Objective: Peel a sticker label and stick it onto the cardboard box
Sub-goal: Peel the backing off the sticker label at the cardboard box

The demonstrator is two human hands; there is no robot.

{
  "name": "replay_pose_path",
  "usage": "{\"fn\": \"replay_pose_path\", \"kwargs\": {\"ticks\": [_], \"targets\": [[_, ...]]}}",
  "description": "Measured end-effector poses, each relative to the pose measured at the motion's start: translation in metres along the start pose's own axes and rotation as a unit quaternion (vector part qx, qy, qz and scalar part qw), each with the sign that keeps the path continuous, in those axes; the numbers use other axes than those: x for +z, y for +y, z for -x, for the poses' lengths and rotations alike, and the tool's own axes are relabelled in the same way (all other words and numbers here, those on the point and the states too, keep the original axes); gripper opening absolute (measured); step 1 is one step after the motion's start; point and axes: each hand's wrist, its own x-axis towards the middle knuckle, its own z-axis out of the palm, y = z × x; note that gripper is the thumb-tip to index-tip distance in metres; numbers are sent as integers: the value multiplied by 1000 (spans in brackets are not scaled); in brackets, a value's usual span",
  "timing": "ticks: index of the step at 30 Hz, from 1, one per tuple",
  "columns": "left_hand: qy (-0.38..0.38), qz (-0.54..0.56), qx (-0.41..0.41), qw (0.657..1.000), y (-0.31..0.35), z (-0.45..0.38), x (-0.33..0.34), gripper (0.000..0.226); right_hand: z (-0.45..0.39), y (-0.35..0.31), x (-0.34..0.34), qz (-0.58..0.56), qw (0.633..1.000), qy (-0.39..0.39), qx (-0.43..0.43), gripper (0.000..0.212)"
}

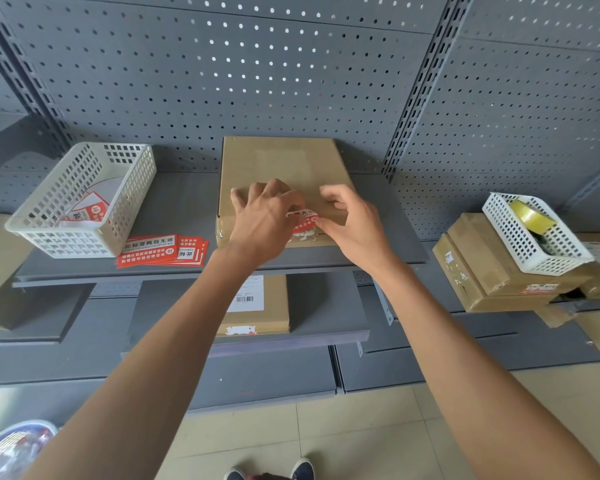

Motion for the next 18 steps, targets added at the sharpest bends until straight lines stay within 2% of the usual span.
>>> {"fn": "replay_pose_path", "kwargs": {"ticks": [3,5,14,18], "targets": [[2,3,2,1000,0,0,0,21,1,7,0,70,997,-16,-25,19],[4,4,2,1000,1,0,-1,19,1,7,1,76,997,-14,-25,10],[4,5,-1,1000,-1,0,1,17,2,5,3,66,997,-12,-28,11],[5,11,-2,1000,-3,0,2,20,5,8,9,77,996,14,-51,14]]}}
